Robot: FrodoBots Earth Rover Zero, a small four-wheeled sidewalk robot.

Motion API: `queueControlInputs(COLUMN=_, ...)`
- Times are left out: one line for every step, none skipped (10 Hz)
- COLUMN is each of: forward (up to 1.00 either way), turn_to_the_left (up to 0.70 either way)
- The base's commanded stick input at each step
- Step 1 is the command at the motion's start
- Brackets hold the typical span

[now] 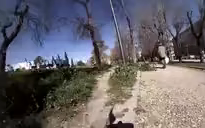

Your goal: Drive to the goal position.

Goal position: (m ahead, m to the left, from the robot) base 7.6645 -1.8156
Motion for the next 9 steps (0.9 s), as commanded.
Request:
queueControlInputs(forward=0.50, turn_to_the_left=0.00)
queueControlInputs(forward=0.50, turn_to_the_left=0.00)
queueControlInputs(forward=0.50, turn_to_the_left=0.00)
queueControlInputs(forward=0.50, turn_to_the_left=0.00)
queueControlInputs(forward=0.50, turn_to_the_left=0.00)
queueControlInputs(forward=0.50, turn_to_the_left=0.00)
queueControlInputs(forward=0.50, turn_to_the_left=0.00)
queueControlInputs(forward=0.50, turn_to_the_left=0.00)
queueControlInputs(forward=0.50, turn_to_the_left=0.00)
